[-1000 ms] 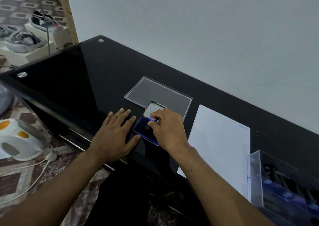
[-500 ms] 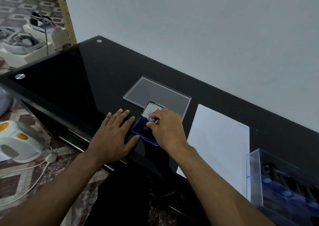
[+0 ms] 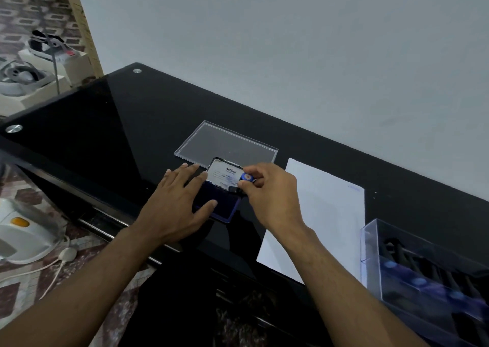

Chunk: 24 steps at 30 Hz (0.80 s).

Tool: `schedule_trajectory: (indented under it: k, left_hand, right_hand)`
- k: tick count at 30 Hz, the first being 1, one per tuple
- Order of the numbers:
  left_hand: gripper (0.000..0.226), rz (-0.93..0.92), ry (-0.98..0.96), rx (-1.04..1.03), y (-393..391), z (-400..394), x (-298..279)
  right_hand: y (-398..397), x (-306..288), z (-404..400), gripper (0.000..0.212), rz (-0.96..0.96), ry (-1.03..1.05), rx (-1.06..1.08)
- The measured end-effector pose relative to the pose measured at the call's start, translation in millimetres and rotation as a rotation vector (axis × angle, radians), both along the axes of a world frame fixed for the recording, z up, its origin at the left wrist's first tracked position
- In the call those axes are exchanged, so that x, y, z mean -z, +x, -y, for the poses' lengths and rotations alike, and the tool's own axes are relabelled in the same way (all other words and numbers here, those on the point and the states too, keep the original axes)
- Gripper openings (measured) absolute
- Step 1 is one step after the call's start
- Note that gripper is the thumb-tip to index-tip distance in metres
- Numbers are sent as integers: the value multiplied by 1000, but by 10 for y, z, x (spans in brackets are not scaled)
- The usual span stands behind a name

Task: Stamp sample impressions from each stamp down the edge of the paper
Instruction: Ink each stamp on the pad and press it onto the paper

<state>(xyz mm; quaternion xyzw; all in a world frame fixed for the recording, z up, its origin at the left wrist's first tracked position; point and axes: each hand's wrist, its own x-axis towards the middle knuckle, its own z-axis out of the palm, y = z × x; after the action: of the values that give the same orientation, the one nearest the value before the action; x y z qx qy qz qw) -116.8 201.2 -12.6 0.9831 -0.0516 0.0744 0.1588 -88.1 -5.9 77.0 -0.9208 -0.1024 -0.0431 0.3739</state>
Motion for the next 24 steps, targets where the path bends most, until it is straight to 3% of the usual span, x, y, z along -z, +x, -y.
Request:
schedule_trajectory:
  k: [3, 24]
  left_hand:
    - [79, 13, -1, 36, 54, 211, -84]
    - [80, -3, -79, 323, 763, 2093, -283]
  right_hand:
    - [-36, -91, 225, 11, 40, 6, 44]
    - [254, -166, 2049, 12, 128, 19, 413]
